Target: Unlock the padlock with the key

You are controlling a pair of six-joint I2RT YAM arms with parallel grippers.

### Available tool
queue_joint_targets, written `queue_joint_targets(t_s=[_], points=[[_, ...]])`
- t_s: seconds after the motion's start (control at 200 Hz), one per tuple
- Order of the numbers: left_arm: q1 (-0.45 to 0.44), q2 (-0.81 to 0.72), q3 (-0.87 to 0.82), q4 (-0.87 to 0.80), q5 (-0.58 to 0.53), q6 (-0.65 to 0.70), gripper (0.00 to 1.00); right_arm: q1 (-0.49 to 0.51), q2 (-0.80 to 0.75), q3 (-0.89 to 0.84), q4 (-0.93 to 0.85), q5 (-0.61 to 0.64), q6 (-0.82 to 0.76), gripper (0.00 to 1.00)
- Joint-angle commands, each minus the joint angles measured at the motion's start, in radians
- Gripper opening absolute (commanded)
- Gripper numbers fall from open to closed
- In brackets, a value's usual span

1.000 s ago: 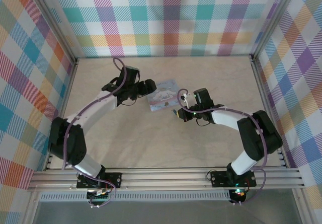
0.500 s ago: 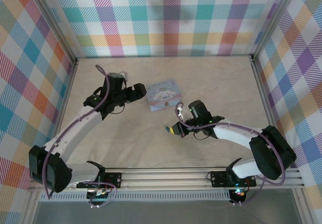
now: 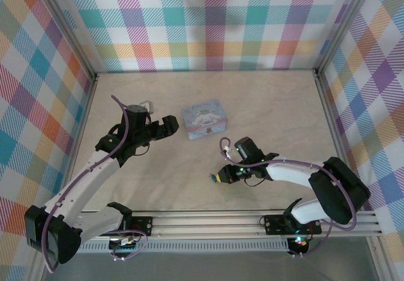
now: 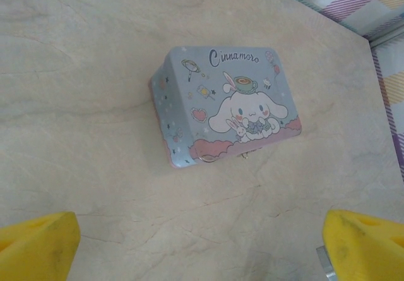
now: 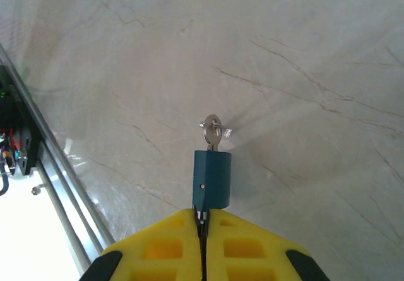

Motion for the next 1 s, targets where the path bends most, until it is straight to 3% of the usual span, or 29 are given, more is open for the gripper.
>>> queue_joint_targets(t_s=[0.0, 0.185, 0.35, 0.46, 0.575, 0.76, 0.895, 0.995], points=[[0.013, -0.015, -0.015, 0.0, -0.02, 0.021, 0.98, 0.003, 0.034, -0.007, 0.012, 0.03, 0.034, 0.09], [0.013, -0.018, -0.008, -0.012, -0.058, 0.021, 0.98, 0.001, 0.006, -0.004, -0.011, 0.134, 0.051, 0.27], [0.013, -0.02, 0.003, -0.028, -0.112, 0.022, 0.99, -0.002, -0.086, 0.024, -0.087, 0.236, 0.024, 0.37], [0.014, -0.02, 0.019, -0.055, -0.209, 0.024, 1.0, -0.015, -0.175, 0.05, -0.146, 0.32, -0.018, 0.46], [0.016, -0.022, 0.021, -0.068, -0.336, 0.053, 1.0, -0.038, -0.277, 0.07, -0.175, 0.429, -0.064, 0.62], [0.037, -0.022, 0.007, -0.032, -0.563, 0.12, 1.0, -0.143, -0.405, 0.064, -0.126, 0.566, -0.147, 0.82], [0.065, -0.021, -0.048, 0.085, -0.664, 0.211, 1.0, -0.246, -0.458, 0.03, -0.059, 0.663, -0.193, 1.0], [0.102, -0.012, -0.105, 0.193, -0.686, 0.248, 1.0, -0.33, -0.461, -0.01, 0.011, 0.723, -0.23, 1.0]])
